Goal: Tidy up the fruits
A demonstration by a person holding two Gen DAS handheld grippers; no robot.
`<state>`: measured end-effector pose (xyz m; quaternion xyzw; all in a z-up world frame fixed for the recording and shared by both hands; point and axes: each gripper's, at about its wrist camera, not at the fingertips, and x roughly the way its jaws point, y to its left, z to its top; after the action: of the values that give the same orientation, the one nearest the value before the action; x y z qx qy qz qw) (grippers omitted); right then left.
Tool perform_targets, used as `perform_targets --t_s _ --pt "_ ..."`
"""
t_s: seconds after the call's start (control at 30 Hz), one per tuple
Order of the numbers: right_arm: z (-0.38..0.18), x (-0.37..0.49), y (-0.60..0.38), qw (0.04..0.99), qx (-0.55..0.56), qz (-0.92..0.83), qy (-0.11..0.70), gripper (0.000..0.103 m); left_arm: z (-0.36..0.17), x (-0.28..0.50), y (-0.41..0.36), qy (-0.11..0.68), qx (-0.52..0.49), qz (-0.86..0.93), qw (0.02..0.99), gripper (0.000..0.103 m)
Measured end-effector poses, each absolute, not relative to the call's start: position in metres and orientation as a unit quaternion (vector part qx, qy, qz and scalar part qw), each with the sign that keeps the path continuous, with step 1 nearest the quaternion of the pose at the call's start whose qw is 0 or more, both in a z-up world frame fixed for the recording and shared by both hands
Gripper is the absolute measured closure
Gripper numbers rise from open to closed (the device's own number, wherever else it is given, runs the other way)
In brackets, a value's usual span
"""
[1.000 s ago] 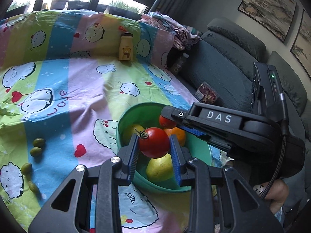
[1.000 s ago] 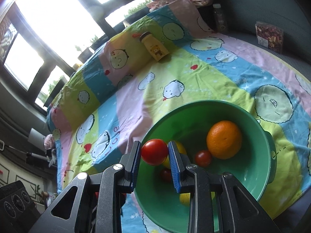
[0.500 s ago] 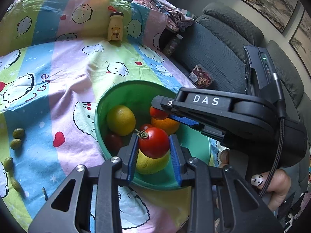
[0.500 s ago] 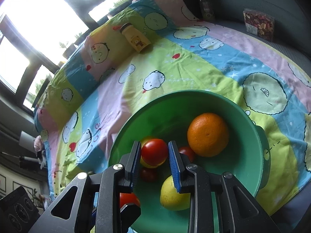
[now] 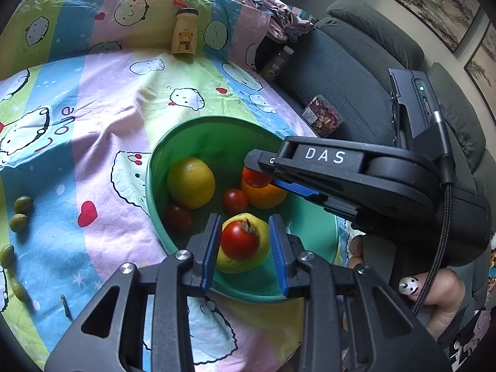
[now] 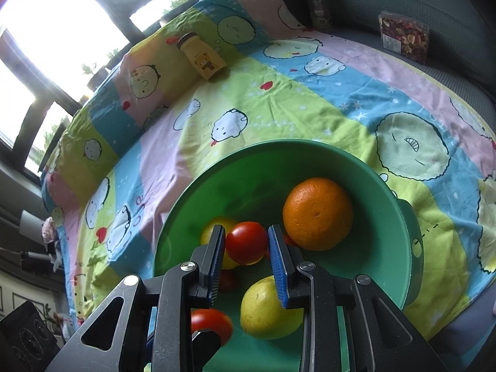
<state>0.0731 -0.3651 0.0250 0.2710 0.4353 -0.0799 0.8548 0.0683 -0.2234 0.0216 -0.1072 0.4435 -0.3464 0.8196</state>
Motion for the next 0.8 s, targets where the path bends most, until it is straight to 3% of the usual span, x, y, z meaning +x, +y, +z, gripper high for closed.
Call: perform_targets --t_s 0.33,0.67,0.8 --pt "0.037 0.070 -0.356 0.869 0.256 -0.080 0.416 0.060 0.036 0.062 -0.200 0.422 -0.117 -0.331 0.836 0.052" --pt "0.050 0.073 -0.324 0.884 0.223 -0.043 0.408 0.059 0.054 0.067 -0.104 0.394 -0.140 -0.177 0.891 0.039" --pt "0.053 0.074 -0.310 0.889 0.213 -0.026 0.404 0.045 0.053 0.068 -0.055 0.389 -0.179 -0.122 0.895 0.036"
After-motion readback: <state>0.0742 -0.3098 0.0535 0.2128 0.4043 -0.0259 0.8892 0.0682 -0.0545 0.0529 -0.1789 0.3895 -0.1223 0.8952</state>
